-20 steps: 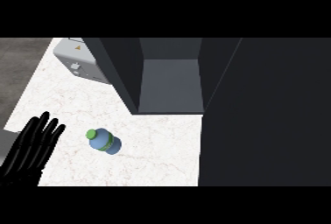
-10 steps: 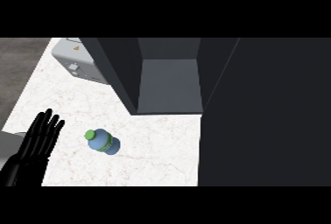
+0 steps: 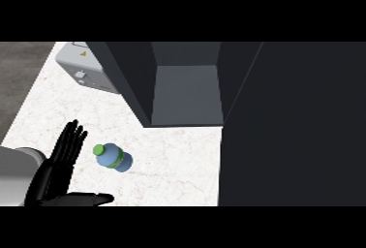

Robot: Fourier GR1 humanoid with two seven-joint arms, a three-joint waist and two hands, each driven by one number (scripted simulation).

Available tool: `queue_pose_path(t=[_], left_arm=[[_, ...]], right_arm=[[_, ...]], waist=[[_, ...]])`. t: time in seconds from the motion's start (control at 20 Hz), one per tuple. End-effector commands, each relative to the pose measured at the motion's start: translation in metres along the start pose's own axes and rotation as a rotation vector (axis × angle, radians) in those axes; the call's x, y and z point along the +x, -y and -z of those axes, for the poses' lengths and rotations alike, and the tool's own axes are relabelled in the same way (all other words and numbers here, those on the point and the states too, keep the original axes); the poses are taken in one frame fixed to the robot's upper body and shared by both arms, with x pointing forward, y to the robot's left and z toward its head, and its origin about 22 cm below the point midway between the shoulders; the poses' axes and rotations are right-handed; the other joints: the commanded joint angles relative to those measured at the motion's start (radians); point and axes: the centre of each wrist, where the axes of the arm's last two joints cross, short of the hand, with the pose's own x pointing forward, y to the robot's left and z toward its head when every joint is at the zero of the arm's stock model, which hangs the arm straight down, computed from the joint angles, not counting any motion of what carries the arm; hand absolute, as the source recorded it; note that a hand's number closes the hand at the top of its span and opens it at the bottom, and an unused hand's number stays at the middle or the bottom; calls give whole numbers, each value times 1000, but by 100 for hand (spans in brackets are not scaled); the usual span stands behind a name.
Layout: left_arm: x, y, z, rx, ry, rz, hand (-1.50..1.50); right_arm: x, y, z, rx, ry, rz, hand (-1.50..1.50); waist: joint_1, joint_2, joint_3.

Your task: Pick up the bottled water, place it into the cabinet and close the cabinet

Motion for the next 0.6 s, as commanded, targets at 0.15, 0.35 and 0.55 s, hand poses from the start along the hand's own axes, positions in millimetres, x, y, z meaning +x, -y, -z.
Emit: queue_pose_path(t=[0.15, 0.35, 0.55], left_arm=[[-62, -13, 7, 54, -29, -33, -150], [-86, -12, 7, 74, -12, -22, -150], [-108, -23, 11, 82, -30, -14, -150]], right_arm=[[28, -3, -11, 14, 25, -22, -150], [38, -2, -14, 14, 56, -32, -150], [29, 3, -18, 31, 32, -31, -150]], waist=[[-4, 1, -1], [-3, 2, -1], [-5, 2, -1]])
